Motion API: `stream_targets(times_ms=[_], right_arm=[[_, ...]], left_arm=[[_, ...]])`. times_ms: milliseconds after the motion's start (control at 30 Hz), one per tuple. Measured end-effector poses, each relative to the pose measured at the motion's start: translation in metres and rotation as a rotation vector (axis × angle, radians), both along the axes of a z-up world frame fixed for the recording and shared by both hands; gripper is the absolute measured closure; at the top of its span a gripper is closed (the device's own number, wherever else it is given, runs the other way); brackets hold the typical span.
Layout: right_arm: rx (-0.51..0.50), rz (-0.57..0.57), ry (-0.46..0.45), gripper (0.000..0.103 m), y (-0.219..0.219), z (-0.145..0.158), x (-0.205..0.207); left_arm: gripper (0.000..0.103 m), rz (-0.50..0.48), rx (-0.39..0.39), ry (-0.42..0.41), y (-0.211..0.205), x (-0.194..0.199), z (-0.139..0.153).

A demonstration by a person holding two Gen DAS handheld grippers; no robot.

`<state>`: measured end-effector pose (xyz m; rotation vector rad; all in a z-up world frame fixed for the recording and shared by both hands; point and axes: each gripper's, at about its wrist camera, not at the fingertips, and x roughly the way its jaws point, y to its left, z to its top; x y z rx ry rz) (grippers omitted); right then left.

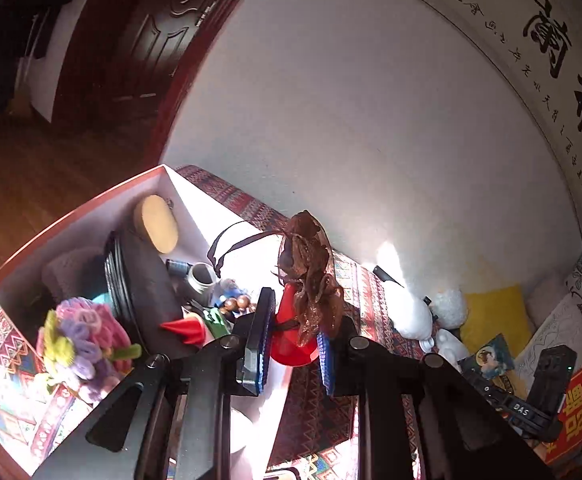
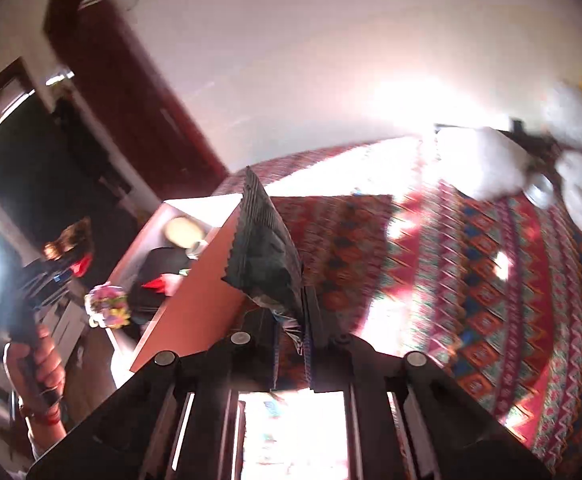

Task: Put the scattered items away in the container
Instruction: 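Open both tools over the pink box to drop red item and packet, then grasp a white plush toy with the left tool while the right tool grasps the other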

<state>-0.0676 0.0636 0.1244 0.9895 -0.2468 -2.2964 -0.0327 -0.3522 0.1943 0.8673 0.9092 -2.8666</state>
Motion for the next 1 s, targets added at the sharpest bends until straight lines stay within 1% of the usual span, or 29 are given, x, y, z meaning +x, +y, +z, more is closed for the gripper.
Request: stream_targets(times_ms=[67, 100, 167, 200, 233, 267, 300, 333, 367, 400, 500, 600, 667, 767, 833, 933, 1000], right_arm=[[0.022, 0.091, 0.063, 0.095, -0.063, 0.022, 0.005], [0.037, 0.131, 0.083, 0.095, -0.093, 0.027, 0.004], [0.067, 0.195, 0.082, 0.092, -0.148, 0.029, -0.003], [0.109, 0.201, 0.087, 0.087, -0.172, 0.026, -0.007], [0.163, 0.194, 0.106, 0.070, -0.191, 0.023, -0.009], [0.210, 0.181, 0.137, 0.041, -0.205, 0.022, -0.009], [0.237, 0.161, 0.175, 0.030, -0.211, 0.022, -0.007], [0.249, 0.143, 0.210, 0.024, -0.212, 0.024, -0.005], [0.255, 0.136, 0.226, 0.024, -0.211, 0.025, -0.003], [0.249, 0.138, 0.223, 0.024, -0.207, 0.026, -0.003], [0.202, 0.101, 0.182, 0.024, -0.177, 0.026, -0.003], [0.165, 0.039, 0.144, 0.024, -0.135, 0.024, -0.004], [0.138, -0.015, 0.124, 0.021, -0.094, 0.022, 0.003], [0.057, -0.121, 0.087, 0.017, -0.018, 0.012, 0.015], [-0.016, -0.218, 0.061, 0.014, 0.041, 0.002, 0.027], [-0.139, -0.391, 0.019, 0.009, 0.131, -0.025, 0.044], [-0.213, -0.511, -0.013, 0.006, 0.189, -0.045, 0.051]], left_arm=[[0.087, 0.022, -0.011, -0.074, -0.018, -0.011, -0.014], [0.084, 0.026, -0.004, -0.120, -0.024, -0.017, -0.023], [0.069, 0.055, -0.006, -0.208, -0.033, -0.026, -0.037], [0.050, 0.075, -0.019, -0.229, -0.036, -0.027, -0.039], [0.035, 0.090, -0.038, -0.227, -0.037, -0.024, -0.038], [0.029, 0.105, -0.059, -0.208, -0.038, -0.018, -0.034], [0.023, 0.124, -0.079, -0.184, -0.040, -0.012, -0.028], [0.021, 0.143, -0.100, -0.161, -0.042, -0.005, -0.022], [0.020, 0.161, -0.119, -0.141, -0.044, 0.003, -0.018], [0.019, 0.175, -0.130, -0.125, -0.047, 0.007, -0.015], [0.018, 0.177, -0.125, -0.094, -0.054, 0.015, -0.011], [0.018, 0.122, -0.110, -0.083, -0.046, 0.015, -0.011], [0.018, 0.068, -0.112, -0.077, -0.028, 0.012, -0.008], [0.017, -0.042, -0.118, -0.067, 0.012, 0.005, -0.005], [0.017, -0.122, -0.137, -0.075, 0.047, -0.004, -0.006], [0.016, -0.229, -0.188, -0.114, 0.110, -0.021, -0.019], [0.016, -0.316, -0.193, -0.152, 0.158, -0.036, -0.034]])
